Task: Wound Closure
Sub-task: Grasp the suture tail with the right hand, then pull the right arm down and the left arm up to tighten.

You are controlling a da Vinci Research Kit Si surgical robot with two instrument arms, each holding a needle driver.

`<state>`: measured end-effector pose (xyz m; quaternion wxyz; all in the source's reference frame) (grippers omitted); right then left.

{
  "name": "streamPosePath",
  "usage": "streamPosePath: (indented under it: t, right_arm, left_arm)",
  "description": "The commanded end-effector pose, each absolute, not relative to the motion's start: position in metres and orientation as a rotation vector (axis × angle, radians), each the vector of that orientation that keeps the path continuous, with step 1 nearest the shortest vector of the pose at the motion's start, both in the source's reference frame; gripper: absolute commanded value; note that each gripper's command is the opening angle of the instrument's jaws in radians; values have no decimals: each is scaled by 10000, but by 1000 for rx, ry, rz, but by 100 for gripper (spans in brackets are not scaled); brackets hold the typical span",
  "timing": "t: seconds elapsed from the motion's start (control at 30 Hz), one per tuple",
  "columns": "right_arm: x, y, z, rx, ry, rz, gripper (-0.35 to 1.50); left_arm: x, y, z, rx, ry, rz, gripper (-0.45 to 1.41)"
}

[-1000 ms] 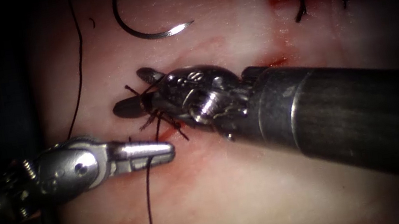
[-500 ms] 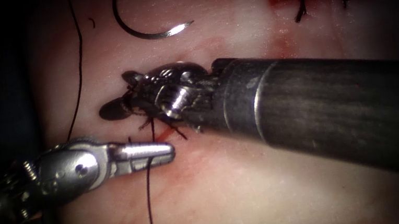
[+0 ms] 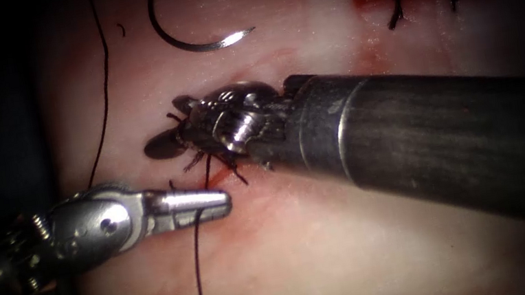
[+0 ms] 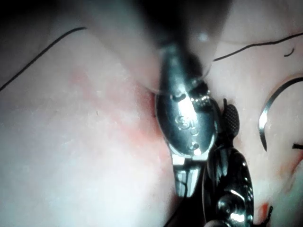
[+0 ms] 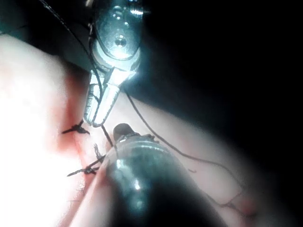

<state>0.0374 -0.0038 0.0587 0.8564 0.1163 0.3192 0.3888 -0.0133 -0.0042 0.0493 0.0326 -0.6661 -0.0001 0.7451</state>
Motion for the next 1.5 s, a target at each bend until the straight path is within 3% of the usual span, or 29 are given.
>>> streamPosePath:
  t: [0.03, 0.07, 0.1, 0.47, 1.1, 1.5]
  right_arm:
    - [382, -31, 589, 241, 678, 819, 5]
    - [382, -31, 589, 239, 678, 814, -6]
    - [382, -30, 589, 233, 679, 797, -35]
    - [370, -29, 576, 218, 689, 647, -35]
    - [305, -60, 527, 70, 1017, 524, -35]
    - [295, -89, 518, 14, 1070, 443, -35]
  left_arm:
    - [-139, -38, 498, -2055, 2, 2294, -35]
    - [-139, -38, 498, -2055, 2, 2294, -35]
    - [-139, -38, 498, -2055, 2, 2294, -35]
    - [-136, -37, 496, -2058, -4, 2292, -35]
    - [-108, -7, 497, -2010, -39, 2259, -35]
    - [-94, 28, 514, -1940, -34, 2249, -35]
